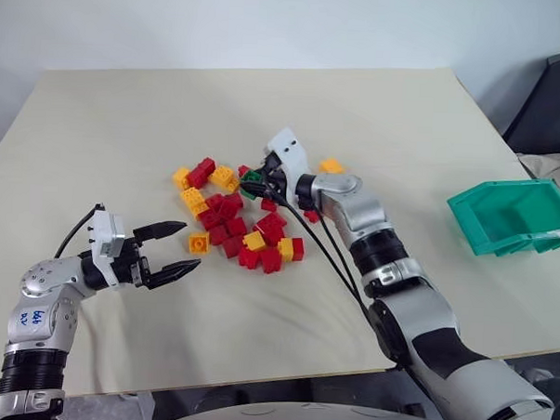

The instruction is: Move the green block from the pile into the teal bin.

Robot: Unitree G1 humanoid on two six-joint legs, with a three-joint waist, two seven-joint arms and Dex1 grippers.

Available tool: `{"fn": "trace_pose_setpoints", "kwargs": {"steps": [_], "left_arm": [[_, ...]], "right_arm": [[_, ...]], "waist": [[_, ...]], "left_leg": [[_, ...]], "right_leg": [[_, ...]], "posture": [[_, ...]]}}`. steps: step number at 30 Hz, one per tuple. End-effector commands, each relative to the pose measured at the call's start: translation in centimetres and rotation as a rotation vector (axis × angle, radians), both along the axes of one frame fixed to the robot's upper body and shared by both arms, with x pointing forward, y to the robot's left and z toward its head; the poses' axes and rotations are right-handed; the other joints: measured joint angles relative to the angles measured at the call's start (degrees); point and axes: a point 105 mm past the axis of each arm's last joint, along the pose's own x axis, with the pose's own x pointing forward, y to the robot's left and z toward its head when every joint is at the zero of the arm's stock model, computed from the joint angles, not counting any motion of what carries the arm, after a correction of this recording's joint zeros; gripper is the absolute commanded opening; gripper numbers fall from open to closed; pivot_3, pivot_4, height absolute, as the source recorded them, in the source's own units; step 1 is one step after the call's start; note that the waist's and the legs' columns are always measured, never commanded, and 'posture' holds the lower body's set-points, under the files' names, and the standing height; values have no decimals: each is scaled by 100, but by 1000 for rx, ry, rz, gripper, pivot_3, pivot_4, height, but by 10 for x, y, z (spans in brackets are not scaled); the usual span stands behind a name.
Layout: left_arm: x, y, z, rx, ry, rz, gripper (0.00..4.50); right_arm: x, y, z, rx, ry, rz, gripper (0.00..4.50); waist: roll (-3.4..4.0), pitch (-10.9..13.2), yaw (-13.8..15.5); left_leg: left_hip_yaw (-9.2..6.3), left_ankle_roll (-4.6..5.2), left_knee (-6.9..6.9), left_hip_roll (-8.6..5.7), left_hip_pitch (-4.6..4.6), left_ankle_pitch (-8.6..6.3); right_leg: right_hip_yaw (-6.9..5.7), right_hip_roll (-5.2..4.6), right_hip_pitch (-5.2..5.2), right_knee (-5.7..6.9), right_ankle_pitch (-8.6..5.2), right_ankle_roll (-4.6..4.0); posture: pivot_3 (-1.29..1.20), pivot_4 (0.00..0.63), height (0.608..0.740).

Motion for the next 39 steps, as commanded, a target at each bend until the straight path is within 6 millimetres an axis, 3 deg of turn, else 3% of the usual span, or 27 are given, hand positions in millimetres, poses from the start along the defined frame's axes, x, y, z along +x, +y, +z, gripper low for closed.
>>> {"fn": "trace_pose_setpoints", "kwargs": {"steps": [1,3,6,12,14,17,20,26,36,37,39], "left_arm": [[-1,-5,10,-11,-50,-20,4500],[-1,-7,9,-9,-50,-33,4500],[2,-20,14,-12,-58,-87,4500],[10,-66,22,-13,-75,-250,4500],[17,-84,26,-10,-88,-294,4500],[27,-103,28,20,-99,-317,4500],[44,-142,33,52,-134,-354,4500],[62,-193,45,32,-160,-384,4500],[52,-224,52,54,-232,-510,4500],[51,-225,52,66,-235,-523,4500],[55,-224,56,63,-243,-514,4500]], "right_arm": [[-14,-12,27,40,-59,22,1494],[-19,-21,32,45,-66,16,1494],[-31,-53,47,54,-83,-8,1494],[-52,-143,38,-185,-100,-185,1494],[-57,-179,47,-241,-118,-301,1494],[-64,-216,60,-296,-138,-435,1494],[-87,-287,76,-451,-152,-676,1494],[-106,-359,80,-582,-119,-955,1494],[-90,-407,52,-595,-74,-1132,1494],[-89,-410,51,-591,-73,-1146,2233],[-83,-408,53,-572,-92,-1147,2723]], "waist": [[0,0,31],[0,0,44],[0,0,103],[-3,-1,270],[-2,-1,307],[-2,-1,336],[-1,-1,459],[-5,0,451],[-4,0,485],[-4,0,485],[1,0,485]], "left_leg": [[0,0,0,0,0,0],[1,0,0,0,1,0],[0,0,0,0,0,0],[-3,9,2,-12,-12,-4],[1,11,3,-14,-18,-4],[23,13,3,-19,-17,-3],[46,13,5,-24,-18,0],[61,31,17,-25,-24,4],[61,52,71,-5,-39,17],[62,54,72,-5,-39,18],[62,56,76,-6,-42,19]], "right_leg": [[0,1,0,0,0,0],[-1,1,-1,1,0,0],[-2,2,-1,2,0,0],[-8,1,3,-17,2,4],[-10,3,1,-24,6,9],[-9,11,0,-27,11,7],[-16,15,5,-29,12,5],[-6,17,12,-61,46,13],[12,12,16,-69,100,14],[13,13,16,-70,103,14],[17,12,14,-70,107,16]], "posture": [[0,150,740],[0,150,740],[0,150,740],[0,150,740],[0,150,740],[0,150,740],[0,150,740],[0,150,740],[0,150,740],[0,150,740],[0,150,740]]}}
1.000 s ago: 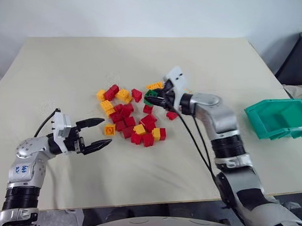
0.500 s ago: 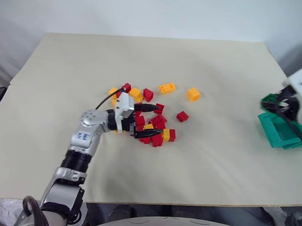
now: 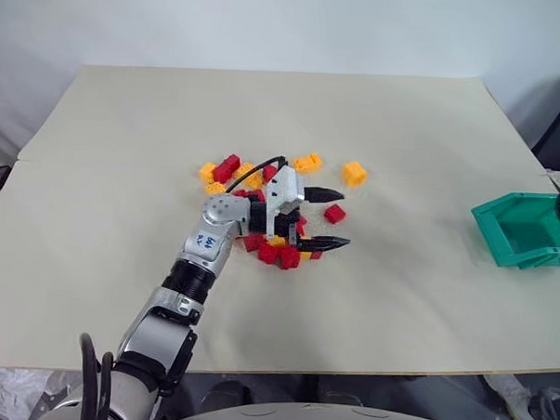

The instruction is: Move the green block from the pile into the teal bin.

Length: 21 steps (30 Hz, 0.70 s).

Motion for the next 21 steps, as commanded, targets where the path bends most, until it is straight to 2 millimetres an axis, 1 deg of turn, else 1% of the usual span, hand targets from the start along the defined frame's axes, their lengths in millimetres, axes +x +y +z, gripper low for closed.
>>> {"fn": "trace_pose_setpoints", "kwargs": {"steps": [1,5,7,8,11,13,15,18,19,20,21], "left_arm": [[3,-2,16,-13,-53,-10,4500],[12,10,14,6,-45,55,4500],[16,17,12,7,-16,89,4500],[16,22,12,3,-4,97,4500],[13,39,15,-40,30,102,4500],[8,68,16,-74,53,138,4500],[6,95,12,-56,99,204,4500],[3,128,7,-44,155,307,4500],[1,140,3,-29,165,341,4500],[-1,147,1,-17,170,361,4500],[-6,169,-5,2,178,407,4500]], "right_arm": [[8,-1,17,-28,-80,-2,3128],[11,3,17,-20,-81,17,4473],[13,7,18,-17,-81,34,4473],[14,13,19,-6,-83,68,4473],[17,45,18,43,-75,218,4473],[14,80,7,68,-31,398,4473],[7,108,-1,111,-5,538,4473],[-8,139,-12,184,21,718,4473],[-14,148,-16,206,33,776,4473],[-18,153,-18,220,41,811,4473],[-24,160,-28,234,69,882,4473]], "waist": [[4,-1,0],[5,-1,1],[5,-1,1],[5,-1,1],[7,-1,-6],[7,-1,-18],[6,-1,-41],[6,0,-47],[6,0,-26],[6,0,3],[7,0,21]], "left_leg": [[0,3,0,-1,0,2],[-10,5,0,0,0,3],[-14,6,0,0,-1,3],[-14,6,0,0,-1,3],[-16,7,1,0,-1,3],[-16,6,0,3,-2,3],[-19,4,-1,11,-1,2],[-21,4,0,10,-1,2],[-22,4,4,7,-1,2],[-24,7,5,4,-1,1],[-26,11,8,3,-1,-1]], "right_leg": [[3,-1,0,-1,3,2],[5,0,0,-5,8,3],[5,-1,0,-5,8,4],[5,-1,0,-5,8,4],[6,-1,-1,-5,9,6],[6,1,-2,-4,9,6],[5,7,-1,-6,9,5],[4,4,-1,-3,9,5],[4,1,1,-2,9,6],[4,-2,3,-3,10,8],[4,-4,6,-4,11,9]], "posture": [[0,150,740],[0,150,740],[0,150,740],[0,150,740],[0,150,740],[0,150,740],[0,150,740],[0,150,740],[0,150,740],[0,150,740],[0,150,740]]}}
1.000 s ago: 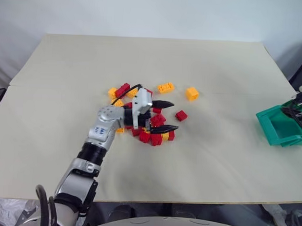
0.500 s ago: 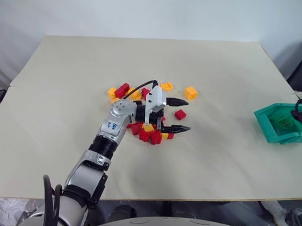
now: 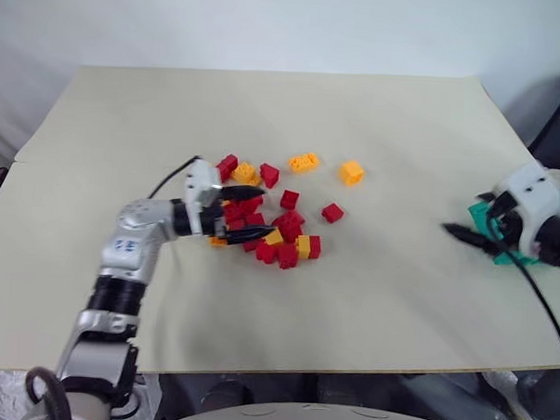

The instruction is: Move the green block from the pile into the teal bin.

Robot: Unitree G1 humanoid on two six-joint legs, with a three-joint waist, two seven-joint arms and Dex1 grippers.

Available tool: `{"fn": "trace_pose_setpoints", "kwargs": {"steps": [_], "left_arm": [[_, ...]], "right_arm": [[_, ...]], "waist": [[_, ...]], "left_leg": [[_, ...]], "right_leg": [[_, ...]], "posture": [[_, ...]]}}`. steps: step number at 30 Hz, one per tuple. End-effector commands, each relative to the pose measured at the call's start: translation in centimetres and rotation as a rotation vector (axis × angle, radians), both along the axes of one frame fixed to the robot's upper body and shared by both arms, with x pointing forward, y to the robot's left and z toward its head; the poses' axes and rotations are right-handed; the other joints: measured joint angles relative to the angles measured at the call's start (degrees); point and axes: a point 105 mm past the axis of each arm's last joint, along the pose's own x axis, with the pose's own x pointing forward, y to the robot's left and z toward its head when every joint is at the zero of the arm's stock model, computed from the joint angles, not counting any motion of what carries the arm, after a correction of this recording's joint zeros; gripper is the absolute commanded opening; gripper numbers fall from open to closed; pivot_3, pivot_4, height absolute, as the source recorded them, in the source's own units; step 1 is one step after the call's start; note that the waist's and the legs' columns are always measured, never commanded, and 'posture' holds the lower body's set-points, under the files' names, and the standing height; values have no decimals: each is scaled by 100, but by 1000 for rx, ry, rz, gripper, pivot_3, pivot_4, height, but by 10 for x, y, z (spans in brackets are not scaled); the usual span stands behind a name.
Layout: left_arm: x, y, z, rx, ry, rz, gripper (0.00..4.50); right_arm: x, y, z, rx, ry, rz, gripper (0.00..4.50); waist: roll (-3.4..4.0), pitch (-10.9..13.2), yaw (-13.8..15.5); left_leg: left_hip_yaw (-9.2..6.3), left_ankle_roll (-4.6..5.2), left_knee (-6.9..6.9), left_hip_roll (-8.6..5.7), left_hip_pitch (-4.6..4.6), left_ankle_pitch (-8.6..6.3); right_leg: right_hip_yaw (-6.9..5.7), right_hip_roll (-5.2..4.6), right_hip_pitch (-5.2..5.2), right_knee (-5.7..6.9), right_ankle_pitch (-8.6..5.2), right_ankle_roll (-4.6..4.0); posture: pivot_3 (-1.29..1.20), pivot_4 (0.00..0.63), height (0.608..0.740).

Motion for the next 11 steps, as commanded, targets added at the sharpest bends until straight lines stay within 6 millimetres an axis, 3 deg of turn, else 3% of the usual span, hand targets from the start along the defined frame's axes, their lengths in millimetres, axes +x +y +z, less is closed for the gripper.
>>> {"fn": "trace_pose_setpoints", "kwargs": {"steps": [1,3,5,7,11], "left_arm": [[-14,41,0,21,-14,77,4500],[-24,83,-14,49,29,195,4500],[-35,102,-23,54,61,243,4500],[-43,110,-28,64,78,247,4500],[-43,122,-21,78,5,317,4500]], "right_arm": [[-18,22,2,27,-26,202,4473],[-33,34,-13,101,17,357,4473],[-37,32,-28,90,57,417,4473],[-36,26,-39,43,80,438,4473],[-25,24,-39,83,48,415,4473]], "waist": [[0,0,14],[-1,0,-7],[-1,1,-13],[-1,1,-8],[-1,1,17]], "left_leg": [[-3,3,3,-2,0,-2],[-3,9,1,0,5,-13],[-1,11,0,4,4,-19],[9,18,2,0,5,-23],[3,25,22,-3,7,-27]], "right_leg": [[0,-2,3,-1,0,1],[-1,2,9,-10,0,1],[-4,4,9,-17,0,0],[0,-1,8,-16,0,1],[-2,-13,19,-12,5,7]], "posture": [[0,150,740],[0,150,740],[0,150,740],[0,150,740],[0,150,740]]}}
